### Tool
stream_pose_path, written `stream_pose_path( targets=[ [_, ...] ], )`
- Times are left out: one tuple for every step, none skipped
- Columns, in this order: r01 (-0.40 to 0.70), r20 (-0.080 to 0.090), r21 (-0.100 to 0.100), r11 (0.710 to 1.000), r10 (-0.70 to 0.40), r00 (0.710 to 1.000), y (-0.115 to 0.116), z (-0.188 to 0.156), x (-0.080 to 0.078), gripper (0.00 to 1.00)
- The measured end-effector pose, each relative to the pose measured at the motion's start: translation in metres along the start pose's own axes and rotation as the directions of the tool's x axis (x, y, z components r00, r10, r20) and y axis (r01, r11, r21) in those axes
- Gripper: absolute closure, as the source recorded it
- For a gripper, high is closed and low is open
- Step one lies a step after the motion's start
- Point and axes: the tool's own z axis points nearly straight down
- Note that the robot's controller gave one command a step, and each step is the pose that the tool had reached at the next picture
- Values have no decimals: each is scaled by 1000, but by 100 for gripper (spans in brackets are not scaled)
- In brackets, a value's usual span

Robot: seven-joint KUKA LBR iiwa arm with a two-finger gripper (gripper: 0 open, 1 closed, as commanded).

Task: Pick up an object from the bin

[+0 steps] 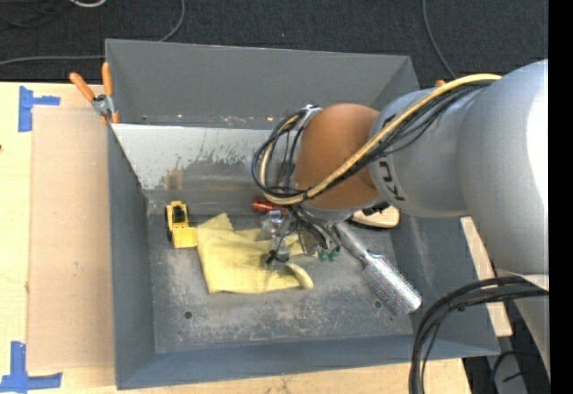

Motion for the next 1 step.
stream_pose_path(
  targets=[
    [25,6,-1,1000,-25,1000,7,-71,-5,100]
  ],
)
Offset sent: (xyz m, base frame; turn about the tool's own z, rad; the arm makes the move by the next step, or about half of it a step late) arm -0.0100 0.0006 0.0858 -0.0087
